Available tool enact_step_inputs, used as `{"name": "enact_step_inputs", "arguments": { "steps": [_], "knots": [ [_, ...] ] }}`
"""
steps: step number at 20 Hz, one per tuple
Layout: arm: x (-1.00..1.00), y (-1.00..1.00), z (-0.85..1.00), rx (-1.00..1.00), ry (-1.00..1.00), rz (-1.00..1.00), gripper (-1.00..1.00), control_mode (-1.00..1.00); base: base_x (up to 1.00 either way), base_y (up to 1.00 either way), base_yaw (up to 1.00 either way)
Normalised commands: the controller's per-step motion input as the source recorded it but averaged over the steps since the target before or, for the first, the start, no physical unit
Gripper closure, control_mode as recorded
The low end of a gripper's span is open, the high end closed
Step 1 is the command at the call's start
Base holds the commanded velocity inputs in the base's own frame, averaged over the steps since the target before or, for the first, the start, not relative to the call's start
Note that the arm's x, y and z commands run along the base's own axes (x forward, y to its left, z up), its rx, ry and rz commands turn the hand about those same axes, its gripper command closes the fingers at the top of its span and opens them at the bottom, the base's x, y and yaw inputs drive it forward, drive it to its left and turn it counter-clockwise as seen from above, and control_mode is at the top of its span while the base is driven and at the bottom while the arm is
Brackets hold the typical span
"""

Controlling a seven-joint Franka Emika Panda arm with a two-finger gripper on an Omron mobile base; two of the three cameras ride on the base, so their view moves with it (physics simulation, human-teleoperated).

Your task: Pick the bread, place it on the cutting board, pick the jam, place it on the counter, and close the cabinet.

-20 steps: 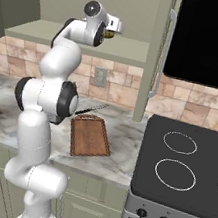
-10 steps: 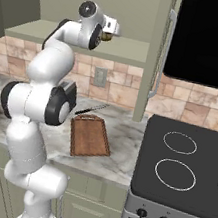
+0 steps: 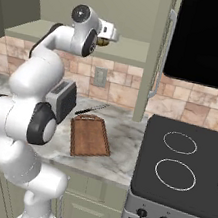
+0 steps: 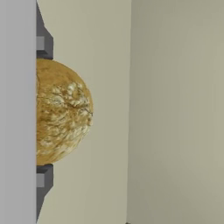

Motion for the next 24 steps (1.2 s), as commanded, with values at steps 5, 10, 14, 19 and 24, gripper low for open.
{"name": "enact_step_inputs", "arguments": {
  "steps": [5,10,14,19,24],
  "knots": [
    [-0.73,-0.1,0.0,0.0,0.0,0.0,1.0,-1.0,0.0,0.0,0.0],
    [-0.7,-0.06,0.0,0.0,0.0,0.0,1.0,-1.0,0.0,0.0,0.0],
    [-0.67,0.0,0.0,0.0,0.07,0.0,1.0,-1.0,0.0,0.0,0.0],
    [-0.56,0.0,0.0,0.0,0.18,0.0,1.0,-1.0,0.0,0.0,0.0],
    [-0.4,0.0,-0.05,0.0,0.21,0.0,1.0,-1.0,0.0,0.0,0.0]
  ]
}}
